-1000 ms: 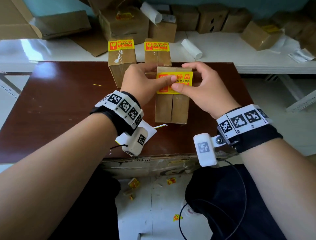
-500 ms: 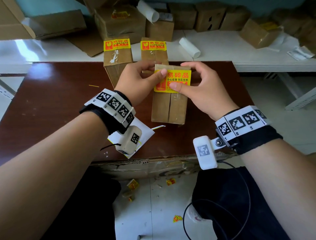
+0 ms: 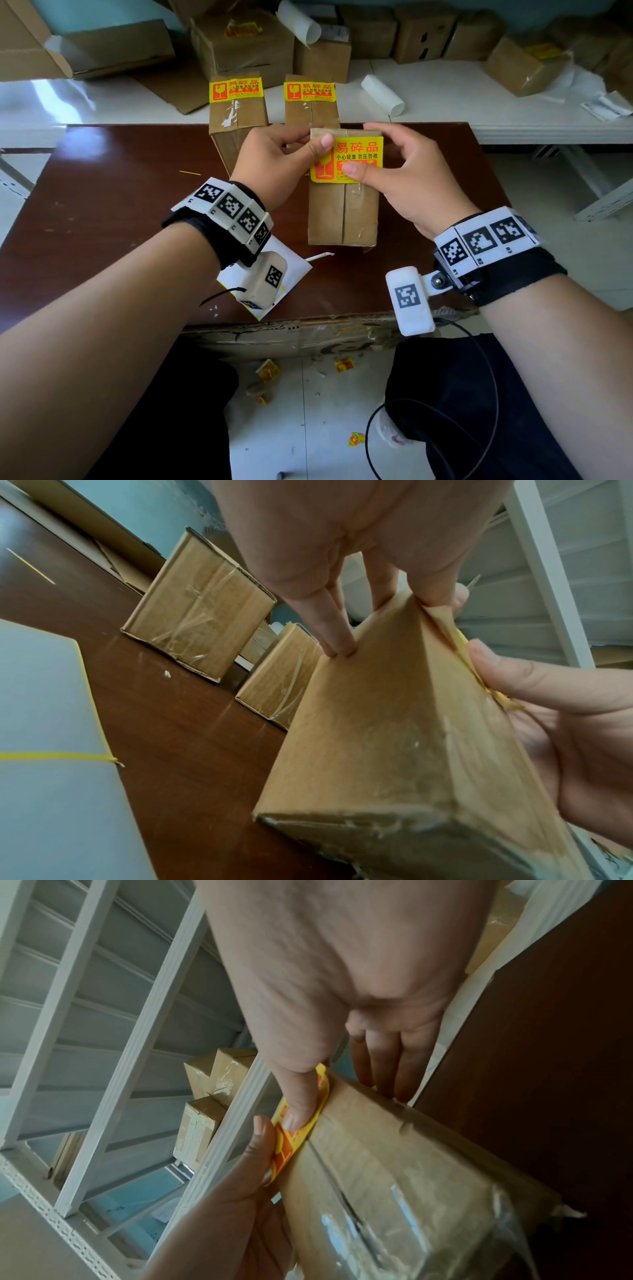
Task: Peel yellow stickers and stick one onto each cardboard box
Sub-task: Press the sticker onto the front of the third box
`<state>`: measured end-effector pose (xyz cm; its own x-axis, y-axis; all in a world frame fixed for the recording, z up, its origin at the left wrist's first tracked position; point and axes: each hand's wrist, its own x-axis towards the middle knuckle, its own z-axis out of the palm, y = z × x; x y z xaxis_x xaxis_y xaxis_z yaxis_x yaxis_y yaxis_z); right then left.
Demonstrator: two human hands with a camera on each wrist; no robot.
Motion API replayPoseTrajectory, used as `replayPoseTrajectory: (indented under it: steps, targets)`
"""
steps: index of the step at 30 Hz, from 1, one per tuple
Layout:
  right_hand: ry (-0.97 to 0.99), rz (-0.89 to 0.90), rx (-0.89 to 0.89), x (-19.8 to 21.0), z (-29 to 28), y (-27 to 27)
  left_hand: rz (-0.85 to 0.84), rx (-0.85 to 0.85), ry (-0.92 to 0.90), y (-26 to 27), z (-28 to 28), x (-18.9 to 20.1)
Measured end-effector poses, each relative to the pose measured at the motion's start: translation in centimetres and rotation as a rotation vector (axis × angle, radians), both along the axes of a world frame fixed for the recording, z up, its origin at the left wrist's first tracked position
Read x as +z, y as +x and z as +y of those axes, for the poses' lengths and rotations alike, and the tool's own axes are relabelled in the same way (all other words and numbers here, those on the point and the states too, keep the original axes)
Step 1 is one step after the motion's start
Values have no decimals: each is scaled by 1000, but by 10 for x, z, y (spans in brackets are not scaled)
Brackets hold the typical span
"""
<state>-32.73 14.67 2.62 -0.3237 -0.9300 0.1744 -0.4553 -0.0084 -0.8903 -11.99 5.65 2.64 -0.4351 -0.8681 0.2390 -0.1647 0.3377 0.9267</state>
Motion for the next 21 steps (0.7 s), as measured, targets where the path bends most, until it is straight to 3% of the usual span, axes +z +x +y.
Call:
replayPoseTrajectory:
  steps: [14,21]
  targets:
    - [-116,4,-65,-3,3,4,-16,68,-125,-4,-5,-7]
    - [-106,-14,-83,0,4,3,38,-6,-5,-7,3,0]
